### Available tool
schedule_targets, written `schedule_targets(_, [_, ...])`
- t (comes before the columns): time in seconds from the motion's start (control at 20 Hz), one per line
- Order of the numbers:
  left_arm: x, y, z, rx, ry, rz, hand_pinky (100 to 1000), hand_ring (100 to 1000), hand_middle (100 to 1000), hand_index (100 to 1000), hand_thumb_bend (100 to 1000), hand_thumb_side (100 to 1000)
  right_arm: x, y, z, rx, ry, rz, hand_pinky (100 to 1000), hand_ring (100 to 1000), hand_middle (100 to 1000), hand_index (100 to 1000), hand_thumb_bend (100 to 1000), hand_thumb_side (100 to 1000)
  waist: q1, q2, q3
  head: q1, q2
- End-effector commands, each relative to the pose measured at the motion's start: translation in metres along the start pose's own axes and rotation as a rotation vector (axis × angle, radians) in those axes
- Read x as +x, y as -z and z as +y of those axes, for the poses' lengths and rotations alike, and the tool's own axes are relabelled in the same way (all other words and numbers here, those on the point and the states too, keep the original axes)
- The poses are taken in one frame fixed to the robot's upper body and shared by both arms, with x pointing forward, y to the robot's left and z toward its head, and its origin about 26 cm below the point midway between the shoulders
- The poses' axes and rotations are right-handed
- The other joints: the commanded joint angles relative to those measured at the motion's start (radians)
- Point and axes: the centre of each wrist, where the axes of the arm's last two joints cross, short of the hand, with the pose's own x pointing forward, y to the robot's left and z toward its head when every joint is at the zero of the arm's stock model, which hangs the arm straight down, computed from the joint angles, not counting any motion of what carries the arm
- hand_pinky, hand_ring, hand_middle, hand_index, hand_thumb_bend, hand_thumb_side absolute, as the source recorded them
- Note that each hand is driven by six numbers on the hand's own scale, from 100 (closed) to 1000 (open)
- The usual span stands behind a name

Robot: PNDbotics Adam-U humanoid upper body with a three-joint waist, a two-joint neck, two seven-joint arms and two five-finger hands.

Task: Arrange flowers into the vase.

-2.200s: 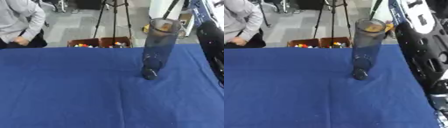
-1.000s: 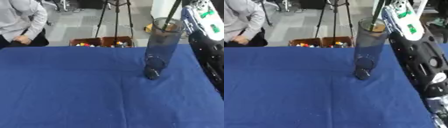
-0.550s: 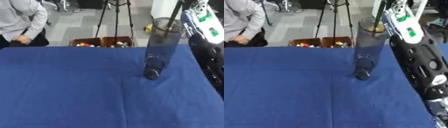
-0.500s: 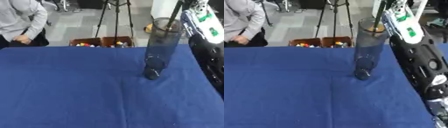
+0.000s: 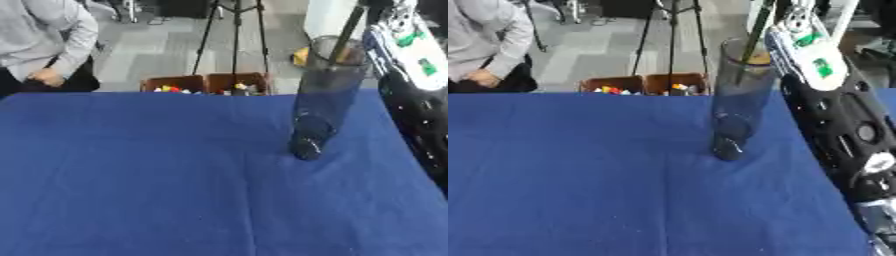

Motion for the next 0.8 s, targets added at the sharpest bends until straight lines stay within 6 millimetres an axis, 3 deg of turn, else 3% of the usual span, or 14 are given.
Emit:
schedule_targets(0.05, [0.004, 0.007, 0.007, 0.004, 0.012, -0.032, 592, 841, 821, 858, 100, 1000, 0.009, 0.006, -0.009, -0.014, -0.043, -0.027, 318, 234, 234, 188, 100, 484, -0.012, -0.025, 0.004, 0.003, -0.011])
schedule_targets(0.25, [0.004, 0.006, 0.007, 0.003, 0.013, -0.031, 592, 841, 821, 858, 100, 1000, 0.005, 0.005, -0.011, -0.015, -0.094, -0.028, 375, 282, 276, 192, 100, 451, -0.012, -0.029, 0.004, 0.005, -0.010])
schedule_targets(0.8, [0.004, 0.006, 0.007, 0.005, 0.012, -0.028, 593, 841, 821, 858, 100, 1000, -0.002, 0.002, -0.015, -0.019, -0.156, -0.004, 397, 305, 299, 201, 100, 432, -0.010, -0.035, -0.003, 0.007, -0.009])
